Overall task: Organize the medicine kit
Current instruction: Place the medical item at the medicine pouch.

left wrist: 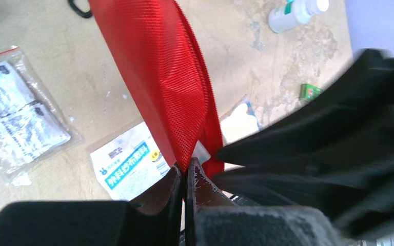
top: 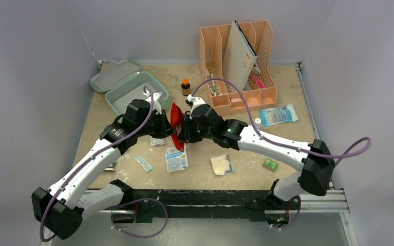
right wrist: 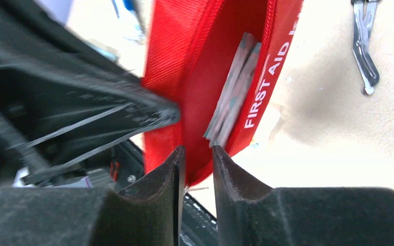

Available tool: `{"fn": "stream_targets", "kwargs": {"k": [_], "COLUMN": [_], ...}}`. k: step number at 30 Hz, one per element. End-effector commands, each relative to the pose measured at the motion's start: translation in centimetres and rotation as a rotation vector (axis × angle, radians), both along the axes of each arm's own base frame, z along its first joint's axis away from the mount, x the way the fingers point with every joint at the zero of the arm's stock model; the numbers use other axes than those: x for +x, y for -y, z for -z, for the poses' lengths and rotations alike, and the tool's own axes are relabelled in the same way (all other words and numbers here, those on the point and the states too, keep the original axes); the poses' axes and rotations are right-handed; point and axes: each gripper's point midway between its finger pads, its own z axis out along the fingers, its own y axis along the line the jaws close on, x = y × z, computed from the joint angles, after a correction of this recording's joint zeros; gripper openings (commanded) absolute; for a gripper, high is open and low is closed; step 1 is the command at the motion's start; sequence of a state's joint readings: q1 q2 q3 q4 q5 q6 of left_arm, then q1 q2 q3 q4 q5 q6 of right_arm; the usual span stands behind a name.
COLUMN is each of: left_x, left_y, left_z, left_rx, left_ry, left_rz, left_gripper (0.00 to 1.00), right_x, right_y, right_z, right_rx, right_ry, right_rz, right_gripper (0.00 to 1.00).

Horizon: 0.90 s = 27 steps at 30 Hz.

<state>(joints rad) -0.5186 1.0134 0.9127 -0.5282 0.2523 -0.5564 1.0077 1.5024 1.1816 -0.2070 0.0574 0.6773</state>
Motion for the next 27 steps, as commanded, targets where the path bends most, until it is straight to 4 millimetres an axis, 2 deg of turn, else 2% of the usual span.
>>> {"fn": "stream_targets", "kwargs": {"k": [1,3,7,12,18,21,27], "left_x": [1.0,1.2,1.7,3.0,3.6,3.5,2.0], "left_y": [-1.5,-2.1,-3.4,-6.6,-11.2,-12.8,-15.6], "left_z": [-0.6,-0.4,-0.8,-2.5,-7.9,-11.0,-15.9], "left_rx": [0.067,0.092,0.138,0.247,0.319,0.341,0.345], "left_ry": [0.049,0.043,0.056,0.115,0.281,0.367,0.494], "left_rz": [-0.067,-0.099,-0.159,-0.285,-0.476,-0.528,-0.614], "left_gripper": [0.0,0.0,0.0,0.0,0.0,0.0,0.0], "right_x": [-0.7,-1.1,-0.7,-1.3,-1.7,-2.0,-3.0], "right_y": [-0.1,0.0,0.2,0.3,0.0,-0.7,-3.6], "right_z": [-6.2,-6.7,-7.5,-7.0,-5.0,-3.1,0.3], "right_rx": [0.121,0.139,0.173,0.195,0.166,0.108,0.032], "right_ry": [0.069,0.067,0.126,0.142,0.139,0.114,0.062], "right_rz": [-0.036,-0.051,-0.041,-0.077,-0.091,-0.109,-0.145], "right_gripper": [0.32,0.33,0.34,0.35,0.35,0.36,0.38]}}
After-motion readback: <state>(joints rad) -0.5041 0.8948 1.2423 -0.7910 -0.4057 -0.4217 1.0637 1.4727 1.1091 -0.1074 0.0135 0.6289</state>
